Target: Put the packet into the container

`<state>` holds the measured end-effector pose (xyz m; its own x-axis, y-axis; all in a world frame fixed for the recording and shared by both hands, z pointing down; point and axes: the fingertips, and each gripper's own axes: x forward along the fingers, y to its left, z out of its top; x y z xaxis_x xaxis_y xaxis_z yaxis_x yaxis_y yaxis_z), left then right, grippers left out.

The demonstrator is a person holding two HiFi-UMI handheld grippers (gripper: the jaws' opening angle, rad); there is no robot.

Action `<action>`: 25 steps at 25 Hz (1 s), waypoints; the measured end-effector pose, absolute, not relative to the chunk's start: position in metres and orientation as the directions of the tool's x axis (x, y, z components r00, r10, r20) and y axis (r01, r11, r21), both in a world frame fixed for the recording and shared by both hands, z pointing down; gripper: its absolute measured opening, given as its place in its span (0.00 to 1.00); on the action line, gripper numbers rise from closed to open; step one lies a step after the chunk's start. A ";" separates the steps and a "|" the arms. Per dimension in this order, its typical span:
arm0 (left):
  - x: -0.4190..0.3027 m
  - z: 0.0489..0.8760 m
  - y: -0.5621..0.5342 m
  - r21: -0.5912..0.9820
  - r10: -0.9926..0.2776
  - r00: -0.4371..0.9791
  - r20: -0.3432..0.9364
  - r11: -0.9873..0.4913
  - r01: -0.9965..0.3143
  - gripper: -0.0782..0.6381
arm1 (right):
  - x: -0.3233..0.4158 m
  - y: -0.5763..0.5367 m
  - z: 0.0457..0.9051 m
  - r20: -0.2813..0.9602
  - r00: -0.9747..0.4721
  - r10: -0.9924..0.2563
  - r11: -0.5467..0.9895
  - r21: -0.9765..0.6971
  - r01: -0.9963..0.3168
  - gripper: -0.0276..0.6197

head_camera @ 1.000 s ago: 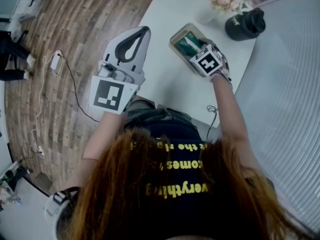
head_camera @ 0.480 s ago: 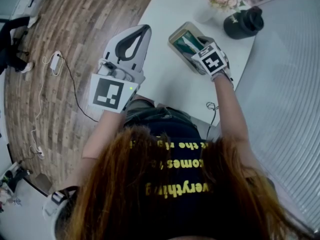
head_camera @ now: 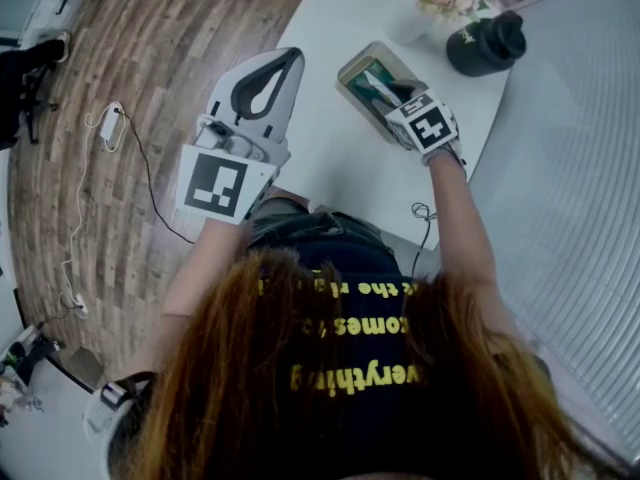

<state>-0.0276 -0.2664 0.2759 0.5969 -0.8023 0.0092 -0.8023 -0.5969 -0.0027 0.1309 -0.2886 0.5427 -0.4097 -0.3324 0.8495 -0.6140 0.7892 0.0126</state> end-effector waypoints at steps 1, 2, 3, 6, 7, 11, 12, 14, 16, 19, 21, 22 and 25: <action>-0.028 0.275 -0.266 -0.004 -0.803 0.596 0.008 -0.597 -0.803 0.11 | 0.131 -0.289 0.541 0.846 -0.412 -0.338 0.785 0.013 -0.619 0.27; -0.029 0.275 -0.266 -0.005 -0.803 0.596 0.007 -0.596 -0.803 0.11 | 0.131 -0.289 0.539 0.844 -0.411 -0.345 0.782 0.017 -0.623 0.23; -0.030 0.275 -0.266 -0.006 -0.803 0.596 0.006 -0.596 -0.803 0.11 | 0.132 -0.290 0.538 0.843 -0.407 -0.352 0.780 0.024 -0.625 0.20; -0.029 0.275 -0.264 -0.007 -0.801 0.599 0.005 -0.599 -0.801 0.11 | 0.133 -0.290 0.537 0.840 -0.398 -0.368 0.774 0.040 -0.631 0.15; -0.029 0.275 -0.264 -0.007 -0.800 0.600 0.006 -0.600 -0.800 0.11 | 0.134 -0.290 0.537 0.838 -0.399 -0.372 0.771 0.040 -0.636 0.14; -0.030 0.276 -0.262 -0.007 -0.799 0.601 0.008 -0.601 -0.799 0.11 | 0.136 -0.292 0.536 0.824 -0.401 -0.400 0.743 0.035 -0.668 0.11; -0.031 0.276 -0.262 -0.007 -0.800 0.600 0.008 -0.600 -0.800 0.11 | 0.137 -0.292 0.535 0.819 -0.400 -0.411 0.734 0.038 -0.678 0.10; -0.032 0.277 -0.262 -0.007 -0.801 0.599 0.008 -0.599 -0.801 0.11 | 0.137 -0.293 0.532 0.808 -0.398 -0.434 0.719 0.044 -0.694 0.09; -0.032 0.277 -0.262 -0.007 -0.800 0.601 0.007 -0.601 -0.800 0.11 | 0.138 -0.294 0.530 0.797 -0.400 -0.452 0.704 0.044 -0.708 0.08; -0.031 0.277 -0.262 -0.007 -0.795 0.607 0.005 -0.607 -0.795 0.11 | 0.139 -0.294 0.522 0.775 -0.408 -0.482 0.679 0.036 -0.733 0.08; -0.031 0.276 -0.262 -0.006 -0.792 0.611 0.003 -0.611 -0.792 0.11 | 0.139 -0.295 0.512 0.748 -0.414 -0.518 0.655 0.035 -0.755 0.08; -0.031 0.275 -0.263 -0.006 -0.790 0.613 0.002 -0.613 -0.790 0.11 | 0.140 -0.297 0.506 0.729 -0.415 -0.544 0.639 0.039 -0.768 0.08; -0.029 0.275 -0.263 -0.004 -0.784 0.621 0.003 -0.621 -0.784 0.11 | 0.143 -0.302 0.484 0.652 -0.420 -0.631 0.592 0.055 -0.804 0.08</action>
<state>-0.0291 -0.2632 0.2750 0.6208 -0.7839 0.0031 -0.7839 -0.6208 -0.0039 0.1435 -0.3020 0.4844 -0.4203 -0.6314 0.6516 -0.8041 0.5920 0.0549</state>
